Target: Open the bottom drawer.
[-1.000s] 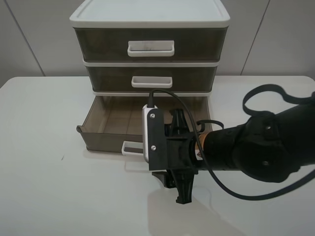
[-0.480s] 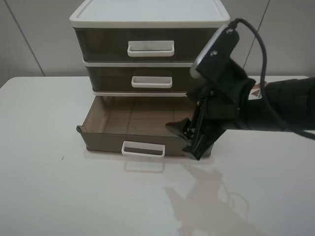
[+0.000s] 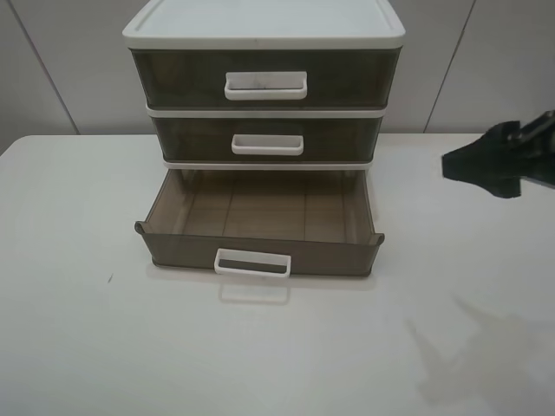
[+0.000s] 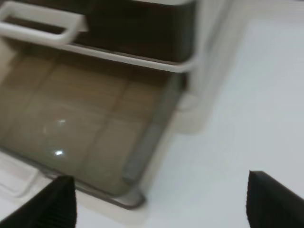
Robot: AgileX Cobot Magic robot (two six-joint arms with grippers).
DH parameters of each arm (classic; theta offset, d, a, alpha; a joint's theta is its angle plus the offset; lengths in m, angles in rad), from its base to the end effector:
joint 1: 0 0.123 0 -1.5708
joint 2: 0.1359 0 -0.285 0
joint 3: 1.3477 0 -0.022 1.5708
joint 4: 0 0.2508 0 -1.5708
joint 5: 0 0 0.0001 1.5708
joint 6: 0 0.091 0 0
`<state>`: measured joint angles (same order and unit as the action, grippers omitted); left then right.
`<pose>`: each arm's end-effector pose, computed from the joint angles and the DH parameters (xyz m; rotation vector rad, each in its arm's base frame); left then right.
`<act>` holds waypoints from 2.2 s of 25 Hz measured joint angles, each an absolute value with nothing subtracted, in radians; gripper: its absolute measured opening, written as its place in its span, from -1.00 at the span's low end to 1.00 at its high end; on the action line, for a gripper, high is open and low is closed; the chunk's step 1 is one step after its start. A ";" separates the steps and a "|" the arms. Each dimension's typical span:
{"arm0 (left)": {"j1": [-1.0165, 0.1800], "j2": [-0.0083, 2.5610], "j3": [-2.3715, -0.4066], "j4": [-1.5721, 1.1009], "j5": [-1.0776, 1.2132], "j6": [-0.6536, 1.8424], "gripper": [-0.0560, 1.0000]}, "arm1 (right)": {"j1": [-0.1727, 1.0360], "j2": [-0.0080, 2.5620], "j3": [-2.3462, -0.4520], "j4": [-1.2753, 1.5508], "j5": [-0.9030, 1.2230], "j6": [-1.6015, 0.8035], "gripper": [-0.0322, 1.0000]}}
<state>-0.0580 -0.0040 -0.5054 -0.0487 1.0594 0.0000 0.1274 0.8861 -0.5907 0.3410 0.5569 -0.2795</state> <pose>-0.0063 -0.0035 0.2789 0.0615 2.0330 -0.0947 0.1640 0.0373 0.2754 -0.2227 2.3005 0.2768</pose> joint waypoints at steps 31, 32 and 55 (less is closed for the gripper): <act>-0.058 -0.004 -0.505 -0.049 1.059 0.000 0.52 | 0.007 -0.003 -0.585 -0.059 1.084 -0.063 0.45; -0.058 -0.004 -0.505 -0.049 1.059 0.000 0.52 | 0.007 -0.003 -0.580 -0.060 1.088 -0.063 0.45; -0.058 -0.004 -0.505 -0.049 1.059 0.000 0.52 | 0.007 -0.003 -0.524 -0.021 1.067 -0.063 0.45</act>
